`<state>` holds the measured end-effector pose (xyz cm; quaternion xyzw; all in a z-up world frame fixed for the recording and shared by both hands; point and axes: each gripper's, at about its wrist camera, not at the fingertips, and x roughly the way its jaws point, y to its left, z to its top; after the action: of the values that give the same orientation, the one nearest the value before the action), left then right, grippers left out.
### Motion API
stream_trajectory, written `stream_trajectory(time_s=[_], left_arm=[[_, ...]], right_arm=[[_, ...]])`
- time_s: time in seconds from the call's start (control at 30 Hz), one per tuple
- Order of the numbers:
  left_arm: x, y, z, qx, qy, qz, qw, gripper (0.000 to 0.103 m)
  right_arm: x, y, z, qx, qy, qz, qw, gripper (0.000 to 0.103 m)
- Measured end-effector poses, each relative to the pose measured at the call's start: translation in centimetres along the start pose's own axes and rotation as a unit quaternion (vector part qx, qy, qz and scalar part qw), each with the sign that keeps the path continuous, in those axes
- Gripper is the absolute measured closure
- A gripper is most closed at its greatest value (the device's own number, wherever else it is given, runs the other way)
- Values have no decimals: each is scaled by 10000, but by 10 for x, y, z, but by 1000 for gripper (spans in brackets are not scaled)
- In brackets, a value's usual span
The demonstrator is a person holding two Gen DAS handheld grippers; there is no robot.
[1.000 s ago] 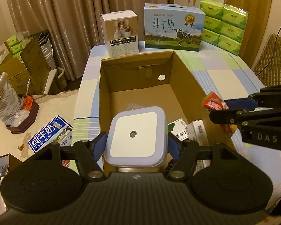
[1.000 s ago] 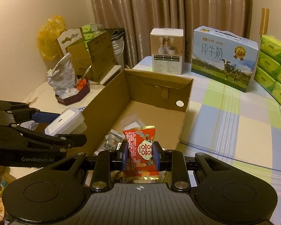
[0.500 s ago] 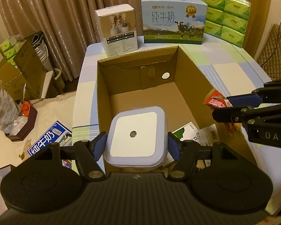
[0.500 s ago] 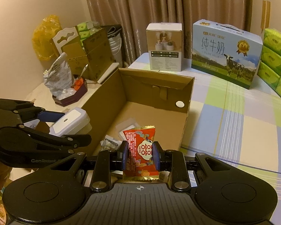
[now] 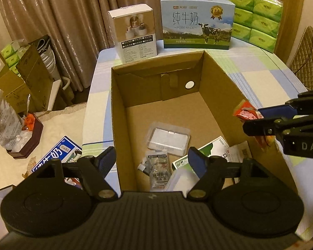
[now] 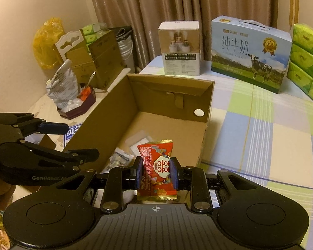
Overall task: Organize objects
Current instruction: 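Open the left gripper to drop the plug while the right drops the candy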
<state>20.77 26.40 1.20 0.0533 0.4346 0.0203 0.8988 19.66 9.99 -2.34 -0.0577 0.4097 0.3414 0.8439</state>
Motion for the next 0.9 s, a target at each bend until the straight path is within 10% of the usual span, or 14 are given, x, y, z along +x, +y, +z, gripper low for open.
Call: stream_trajectory(time_s=[0.63,0.77,0.9], left_arm=[[-16,5,-16,-107,42,28,9999,31],[-19,6,-16,-103,38,76,9999,31],[-24,9,-19,-147,6,94,9998,31]], right_arm=[[-5,11,2,112,8,237,9997,78],[-12,6,3,326,-237,239,9989,50],[-23,2,3,350,-342,282,9984,45]])
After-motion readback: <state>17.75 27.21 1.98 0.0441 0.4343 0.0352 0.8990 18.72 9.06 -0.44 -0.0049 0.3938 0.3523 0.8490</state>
